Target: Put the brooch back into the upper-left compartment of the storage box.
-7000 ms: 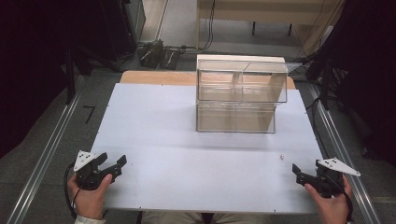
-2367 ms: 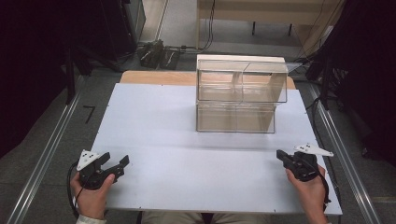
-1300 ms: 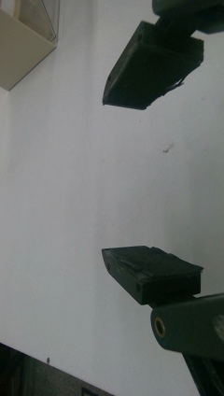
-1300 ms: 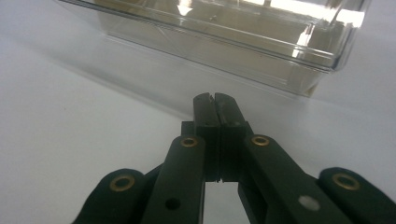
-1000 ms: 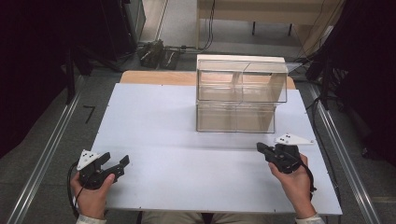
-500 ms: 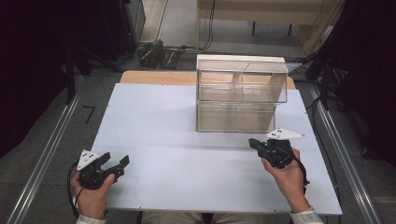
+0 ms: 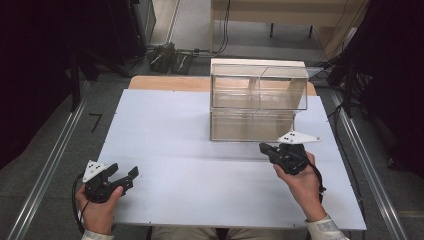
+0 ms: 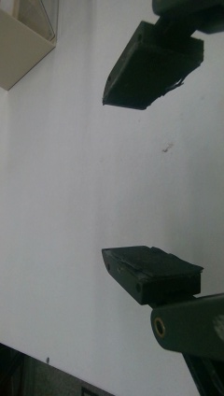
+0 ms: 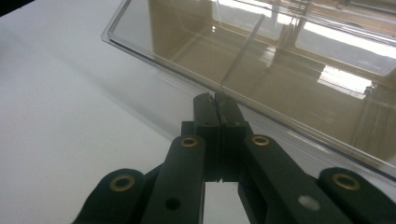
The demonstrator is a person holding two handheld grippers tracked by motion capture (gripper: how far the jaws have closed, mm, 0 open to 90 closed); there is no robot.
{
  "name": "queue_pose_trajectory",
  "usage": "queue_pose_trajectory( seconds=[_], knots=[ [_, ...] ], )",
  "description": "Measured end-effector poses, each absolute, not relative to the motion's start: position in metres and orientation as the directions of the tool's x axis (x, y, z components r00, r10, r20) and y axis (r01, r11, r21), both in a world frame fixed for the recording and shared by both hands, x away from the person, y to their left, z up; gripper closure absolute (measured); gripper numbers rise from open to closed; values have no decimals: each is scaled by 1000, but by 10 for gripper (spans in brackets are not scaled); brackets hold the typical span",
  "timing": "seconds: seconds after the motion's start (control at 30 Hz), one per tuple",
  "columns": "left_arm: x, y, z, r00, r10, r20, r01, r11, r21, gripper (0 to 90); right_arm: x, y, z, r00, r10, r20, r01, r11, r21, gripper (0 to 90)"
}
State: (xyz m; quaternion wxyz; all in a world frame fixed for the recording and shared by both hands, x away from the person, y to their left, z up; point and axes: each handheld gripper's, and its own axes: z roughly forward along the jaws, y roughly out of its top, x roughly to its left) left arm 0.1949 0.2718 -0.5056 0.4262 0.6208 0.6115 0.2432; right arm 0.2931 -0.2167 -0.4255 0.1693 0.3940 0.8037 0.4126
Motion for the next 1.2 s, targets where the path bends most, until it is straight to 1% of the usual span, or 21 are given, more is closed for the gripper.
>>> queue_pose_trajectory(
  seconds=[0.5,1.2],
  knots=[
    [195,272,-506,133,966,-220,552,112,827,230,299,-201,-420,-664,746,50,474,368,800,870],
    [196,272,-506,132,966,-222,552,115,826,230,306,-190,-402,-678,734,43,441,360,822,870]
  ],
)
